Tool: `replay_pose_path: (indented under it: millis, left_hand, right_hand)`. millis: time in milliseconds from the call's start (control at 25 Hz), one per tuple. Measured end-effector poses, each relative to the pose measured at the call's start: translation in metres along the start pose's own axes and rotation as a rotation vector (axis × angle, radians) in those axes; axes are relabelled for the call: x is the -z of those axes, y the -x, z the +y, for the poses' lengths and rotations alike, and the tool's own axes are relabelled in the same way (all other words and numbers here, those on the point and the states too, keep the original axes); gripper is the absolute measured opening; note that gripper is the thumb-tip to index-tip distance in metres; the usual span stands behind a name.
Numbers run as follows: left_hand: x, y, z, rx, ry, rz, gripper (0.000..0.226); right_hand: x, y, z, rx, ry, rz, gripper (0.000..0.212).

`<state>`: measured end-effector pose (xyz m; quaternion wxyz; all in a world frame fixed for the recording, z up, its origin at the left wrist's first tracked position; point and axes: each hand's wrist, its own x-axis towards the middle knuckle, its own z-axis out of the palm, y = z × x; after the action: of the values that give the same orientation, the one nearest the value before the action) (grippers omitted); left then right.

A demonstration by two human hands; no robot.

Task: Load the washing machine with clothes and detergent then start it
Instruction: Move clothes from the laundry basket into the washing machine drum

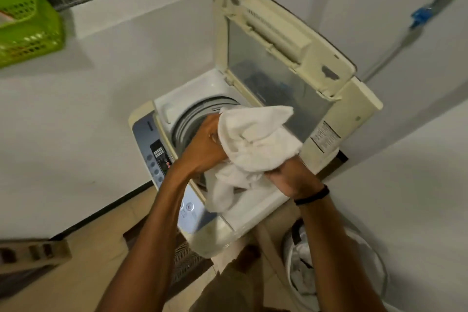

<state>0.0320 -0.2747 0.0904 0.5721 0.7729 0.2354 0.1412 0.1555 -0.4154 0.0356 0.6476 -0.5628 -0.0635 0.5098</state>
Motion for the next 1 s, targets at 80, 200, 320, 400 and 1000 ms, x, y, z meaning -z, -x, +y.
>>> replay_pose_path:
  millis: [80,200,320,400,1000]
  left_hand:
    - [0.011,-0.018,-0.033,0.046,-0.112,0.003,0.054]
    - [0.019,-0.052,-0.108,0.204,-0.455,-0.109,0.062]
    - [0.007,-0.06,-0.155,0.448,-0.67,-0.191,0.092]
    - [-0.012,-0.056,-0.161,0.501,-0.69,-0.117,0.092]
    - [-0.384,0.048,-0.223,0.366,-0.591,-0.889,0.033]
  right_hand:
    - [-0.013,-0.042,0.009,0.132,0.242,-0.047,0.04]
    - [-0.016,-0.109,0.046,0.105,0.559,-0.05,0.046]
    - [-0.01,-0.129,0.073,0.08,0.82,0.085,0.032]
    - [-0.006,-0.122,0.078,0.134,0.81,0.244,0.028]
    - [0.292,0.085,0.299,-0.377,0.079,0.966,0.017]
